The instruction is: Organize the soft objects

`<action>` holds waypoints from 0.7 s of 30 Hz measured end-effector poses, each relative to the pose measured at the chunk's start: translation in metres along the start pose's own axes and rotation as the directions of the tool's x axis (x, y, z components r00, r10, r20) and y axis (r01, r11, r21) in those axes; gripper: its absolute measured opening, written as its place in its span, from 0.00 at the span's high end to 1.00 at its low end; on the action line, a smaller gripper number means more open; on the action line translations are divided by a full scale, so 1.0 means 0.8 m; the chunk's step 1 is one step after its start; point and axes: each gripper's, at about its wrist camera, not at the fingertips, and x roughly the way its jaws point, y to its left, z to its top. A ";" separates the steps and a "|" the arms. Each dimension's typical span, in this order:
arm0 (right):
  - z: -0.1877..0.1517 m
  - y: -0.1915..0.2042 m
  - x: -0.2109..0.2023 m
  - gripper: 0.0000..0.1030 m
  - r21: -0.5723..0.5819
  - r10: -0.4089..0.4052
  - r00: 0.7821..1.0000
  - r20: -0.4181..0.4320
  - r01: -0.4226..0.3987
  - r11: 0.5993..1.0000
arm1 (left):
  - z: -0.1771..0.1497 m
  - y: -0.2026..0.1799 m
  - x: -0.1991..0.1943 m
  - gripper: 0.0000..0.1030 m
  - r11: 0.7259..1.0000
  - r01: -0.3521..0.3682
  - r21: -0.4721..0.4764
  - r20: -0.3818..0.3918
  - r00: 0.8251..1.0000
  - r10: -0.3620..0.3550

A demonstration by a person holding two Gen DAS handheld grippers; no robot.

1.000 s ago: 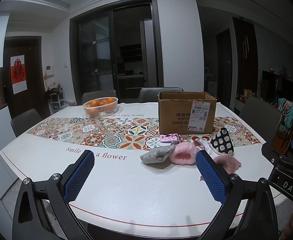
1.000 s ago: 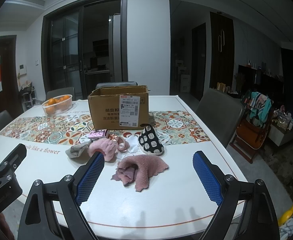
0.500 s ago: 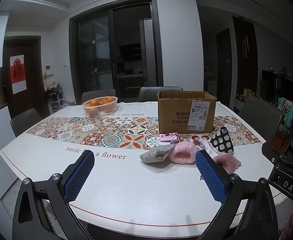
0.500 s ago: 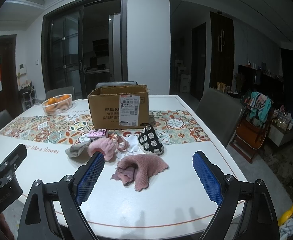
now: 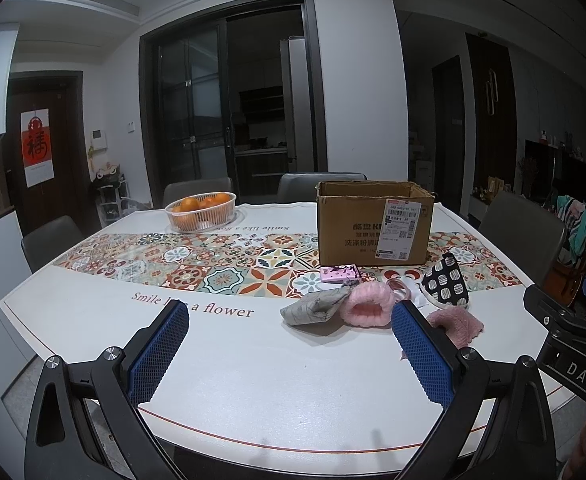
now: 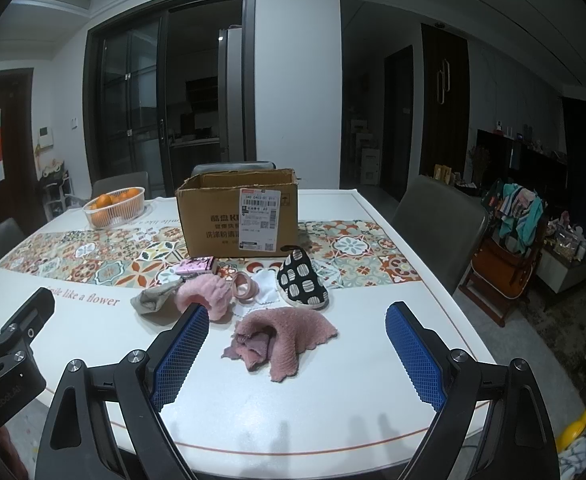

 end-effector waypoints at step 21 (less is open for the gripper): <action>-0.009 0.016 0.088 0.11 0.012 0.062 0.994 -0.094 -0.061 0.998 | -0.008 -0.009 0.102 0.02 0.997 0.032 0.063 -0.060 0.998 -0.028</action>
